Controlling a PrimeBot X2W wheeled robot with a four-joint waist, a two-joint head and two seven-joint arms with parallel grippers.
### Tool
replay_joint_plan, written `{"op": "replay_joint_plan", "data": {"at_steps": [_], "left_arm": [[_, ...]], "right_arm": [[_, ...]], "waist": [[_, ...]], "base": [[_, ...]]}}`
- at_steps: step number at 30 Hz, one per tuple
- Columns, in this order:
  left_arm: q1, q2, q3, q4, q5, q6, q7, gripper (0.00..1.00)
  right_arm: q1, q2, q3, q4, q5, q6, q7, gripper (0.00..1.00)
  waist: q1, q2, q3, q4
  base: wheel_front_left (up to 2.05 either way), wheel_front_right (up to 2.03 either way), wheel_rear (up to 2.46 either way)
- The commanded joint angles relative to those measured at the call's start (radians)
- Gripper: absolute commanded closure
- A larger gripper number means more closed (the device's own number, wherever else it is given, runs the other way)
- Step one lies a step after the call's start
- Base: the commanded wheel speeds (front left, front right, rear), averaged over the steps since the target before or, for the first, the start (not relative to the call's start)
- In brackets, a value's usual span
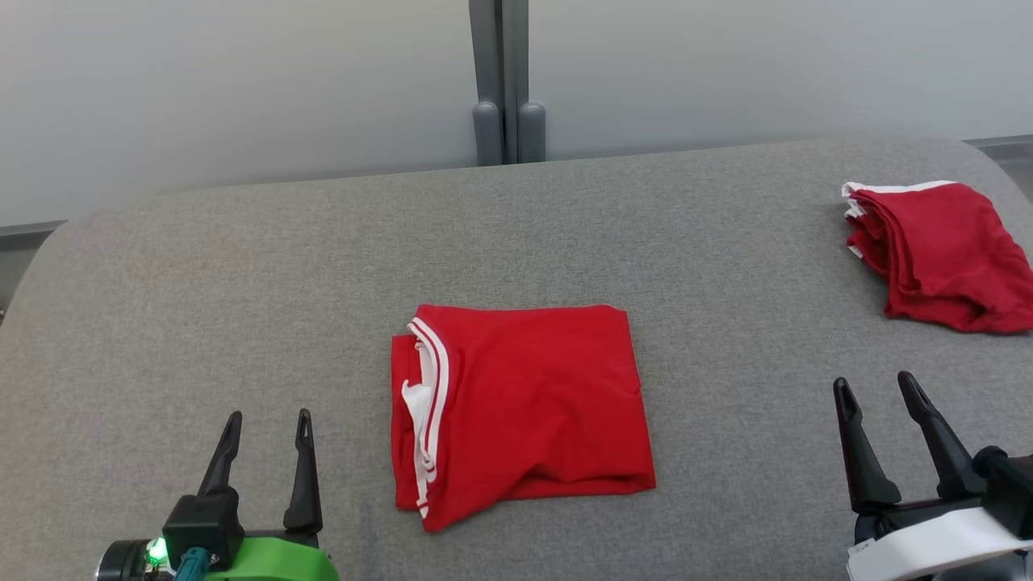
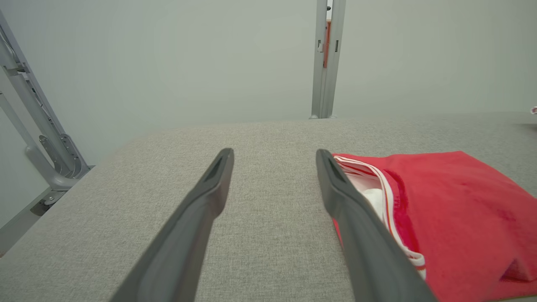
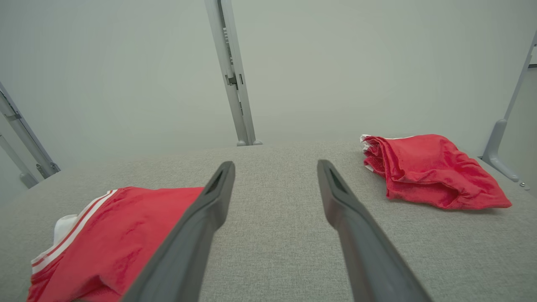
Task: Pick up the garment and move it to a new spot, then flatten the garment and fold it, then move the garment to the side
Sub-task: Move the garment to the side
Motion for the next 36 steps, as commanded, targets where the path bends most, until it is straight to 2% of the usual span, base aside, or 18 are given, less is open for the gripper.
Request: {"op": "replay_joint_plan", "data": {"at_steps": [1, 6, 13, 21, 29, 30, 31, 32, 33, 36], "left_arm": [[-0.013, 0.007, -0.001, -0.003, -0.001, 0.004, -0.002, 0.0], [-0.061, 0.008, -0.005, -0.02, 0.009, 0.002, -0.006, 0.0], [-0.167, -0.017, -0.026, -0.062, 0.029, -0.004, -0.009, 0.0], [-0.263, -0.056, -0.05, -0.101, 0.043, -0.011, -0.009, 0.0], [-0.287, -0.072, -0.061, -0.113, 0.051, -0.014, -0.009, 0.0], [-0.286, -0.072, -0.06, -0.114, 0.054, -0.016, -0.009, 0.0], [-0.284, -0.073, -0.057, -0.116, 0.055, -0.015, -0.009, 0.0], [-0.281, -0.073, -0.055, -0.117, 0.059, -0.015, -0.009, 0.0], [-0.278, -0.073, -0.053, -0.118, 0.062, -0.017, -0.009, 0.0], [-0.269, -0.07, -0.04, -0.123, 0.073, -0.018, -0.009, 0.0]], "right_arm": [[0.006, -0.002, -0.006, -0.004, -0.004, -0.001, 0.002, 0.0], [-0.023, -0.015, -0.013, 0.001, -0.001, -0.001, 0.007, 0.0], [-0.117, -0.054, 0.025, 0.08, 0.033, -0.001, 0.017, 0.0], [-0.293, -0.072, 0.197, 0.299, 0.087, -0.001, 0.041, 0.0], [-0.399, -0.055, 0.324, 0.49, 0.165, -0.001, 0.071, 0.0], [-0.403, -0.057, 0.342, 0.504, 0.177, -0.001, 0.085, 0.12], [-0.406, -0.058, 0.357, 0.51, 0.185, -0.001, 0.091, 0.55], [-0.41, -0.062, 0.367, 0.51, 0.191, -0.001, 0.087, 0.9], [-0.412, -0.065, 0.373, 0.507, 0.198, -0.001, 0.082, 1.0], [-0.436, -0.086, 0.398, 0.471, 0.205, -0.001, 0.053, 1.0]], "waist": [[0.0, 0.0, 0.007, 0.005], [0.0, 0.0, 0.054, 0.026], [0.0, 0.0, 0.179, 0.1], [0.0, 0.0, 0.281, 0.179], [0.0, 0.0, 0.304, 0.197], [0.0, 0.0, 0.304, 0.193], [0.0, 0.0, 0.303, 0.187], [0.0, 0.0, 0.302, 0.177], [0.0, 0.0, 0.3, 0.169], [0.0, 0.0, 0.301, 0.117]], "base": [[0.0, 0.0, 0.0], [0.0, 0.0, 0.0], [0.0, 0.0, 0.0], [0.0, 0.0, 0.0], [0.0, 0.0, 0.0], [0.0, 0.0, 0.0], [0.0, 0.0, 0.0], [0.0, 0.0, 0.0], [0.0, 0.0, 0.0], [0.0, 0.0, 0.0]]}}
